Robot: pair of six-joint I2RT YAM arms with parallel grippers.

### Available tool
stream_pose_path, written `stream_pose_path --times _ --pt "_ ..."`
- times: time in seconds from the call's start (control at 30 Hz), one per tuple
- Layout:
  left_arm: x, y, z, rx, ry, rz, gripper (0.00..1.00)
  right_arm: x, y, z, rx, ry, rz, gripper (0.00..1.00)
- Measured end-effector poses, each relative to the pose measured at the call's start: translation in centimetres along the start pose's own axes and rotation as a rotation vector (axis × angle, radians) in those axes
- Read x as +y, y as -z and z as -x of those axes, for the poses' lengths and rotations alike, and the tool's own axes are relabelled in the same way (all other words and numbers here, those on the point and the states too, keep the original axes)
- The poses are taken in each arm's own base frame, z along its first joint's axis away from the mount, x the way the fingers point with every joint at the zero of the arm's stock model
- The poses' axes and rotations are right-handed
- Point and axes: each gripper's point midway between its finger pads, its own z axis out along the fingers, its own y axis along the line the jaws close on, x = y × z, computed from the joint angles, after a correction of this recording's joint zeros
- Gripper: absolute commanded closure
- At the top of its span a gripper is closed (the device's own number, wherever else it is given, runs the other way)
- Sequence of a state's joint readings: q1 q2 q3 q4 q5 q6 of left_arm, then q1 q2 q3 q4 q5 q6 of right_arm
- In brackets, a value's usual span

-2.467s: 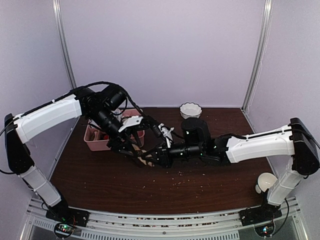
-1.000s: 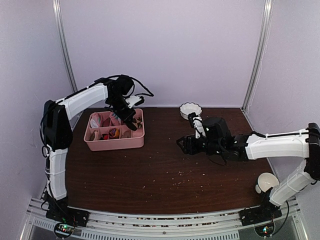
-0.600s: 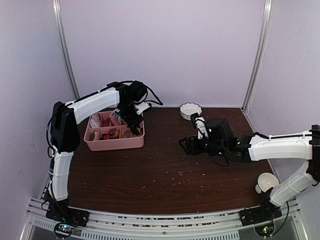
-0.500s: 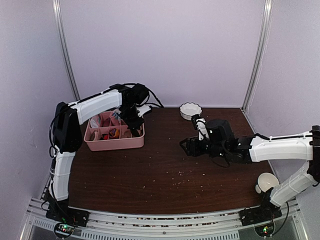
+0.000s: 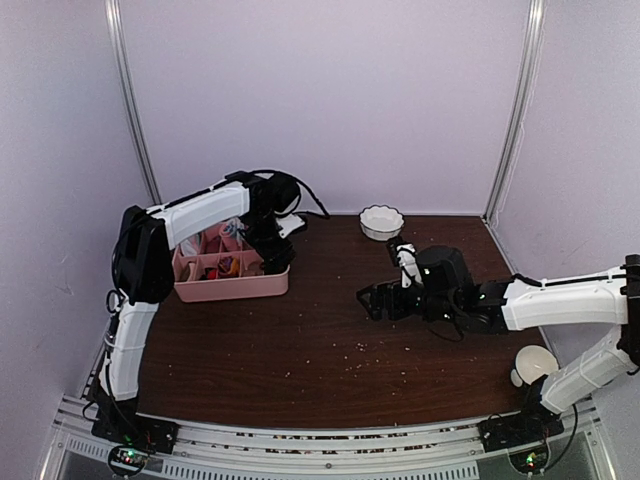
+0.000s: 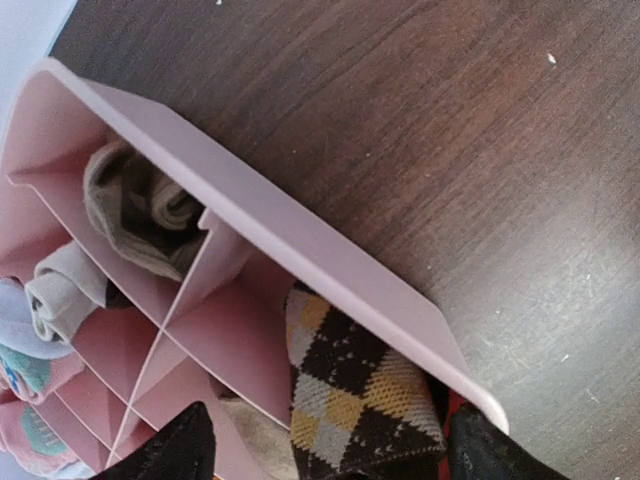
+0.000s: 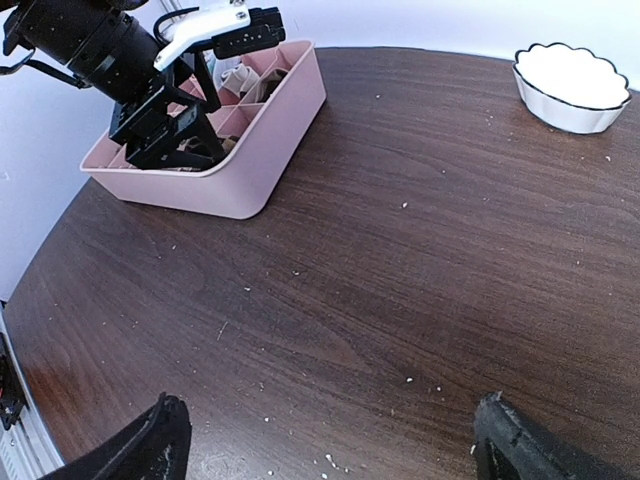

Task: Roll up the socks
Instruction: Place the sock in the storage box, then reset both arms

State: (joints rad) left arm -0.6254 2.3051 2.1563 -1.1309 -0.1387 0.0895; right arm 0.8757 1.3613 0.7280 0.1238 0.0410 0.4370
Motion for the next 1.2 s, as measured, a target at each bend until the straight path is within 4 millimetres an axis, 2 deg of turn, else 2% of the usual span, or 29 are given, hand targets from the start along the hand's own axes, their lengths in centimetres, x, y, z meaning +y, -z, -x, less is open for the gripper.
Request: stream_pose_path --times 0.03,0.2,0.3,0.37,0.47,0.53,0.6,0.67,0.73,0.8,0.87,0.93,1.0,1.07,1.13,1.2 --pt "-0.1 0.1 -0.1 0.004 -0.006 -0.003 0.03 0.0 0.0 0.0 -0.001 -0.002 -0.001 0.0" --pt "0.4 1.7 -0.1 -0.02 0.004 -0.017 0.02 -0.3 0.1 0.2 -0.009 -0.004 -0.015 0.0" --pt "1.1 4.1 0.3 -0.069 0.014 -0.014 0.02 -0.7 0.5 0.5 -0.019 0.0 -0.043 0.01" --pt "1.9 6.5 0.6 -0.117 0.025 -0.008 0.02 -1.0 0.8 1.0 -0.025 0.007 -0.067 0.0" --pt "4.4 10.0 0.1 -0.181 0.065 0.023 0.02 -1.8 1.4 2.1 -0.048 0.019 -0.118 0.01" --pt "7.0 12.6 -1.4 -0.226 0.118 0.06 0.02 -2.8 2.3 3.0 -0.075 0.023 -0.16 0.01" --pt "9.9 14.9 -3.9 -0.267 0.19 0.129 0.02 -4.7 3.7 4.8 -0.126 0.007 -0.222 0.0" --pt "12.9 17.0 -7.7 -0.35 0.279 0.23 0.02 -7.1 5.3 6.5 -0.19 -0.019 -0.301 0.0" --pt "14.4 18.2 -12.0 -0.442 0.349 0.333 0.02 -10.2 7.5 7.8 -0.261 -0.043 -0.418 0.0" --pt "14.1 17.6 -16.8 -0.474 0.387 0.425 0.02 -12.9 9.2 7.8 -0.3 -0.053 -0.523 0.0" --pt "13.6 15.9 -18.3 -0.485 0.387 0.44 0.02 -15.5 10.2 6.9 -0.305 -0.06 -0.624 0.0" --pt "13.3 12.0 -19.3 -0.481 0.39 0.423 0.02 -17.9 10.9 5.7 -0.281 -0.056 -0.712 0.0" --pt "12.6 7.9 -21.5 -0.429 0.401 0.395 0.02 -19.6 11.5 5.0 -0.262 -0.059 -0.778 0.0" --pt "11.8 5.4 -23.5 -0.401 0.408 0.372 0.02 -21.0 12.3 5.0 -0.263 -0.07 -0.829 0.0" --pt "11.4 4.6 -24.1 -0.422 0.404 0.363 0.02 -22.2 13.1 5.2 -0.273 -0.085 -0.87 0.01" --pt "11.7 5.1 -22.9 -0.501 0.382 0.375 0.02 -23.3 14.1 5.3 -0.29 -0.1 -0.903 0.0"
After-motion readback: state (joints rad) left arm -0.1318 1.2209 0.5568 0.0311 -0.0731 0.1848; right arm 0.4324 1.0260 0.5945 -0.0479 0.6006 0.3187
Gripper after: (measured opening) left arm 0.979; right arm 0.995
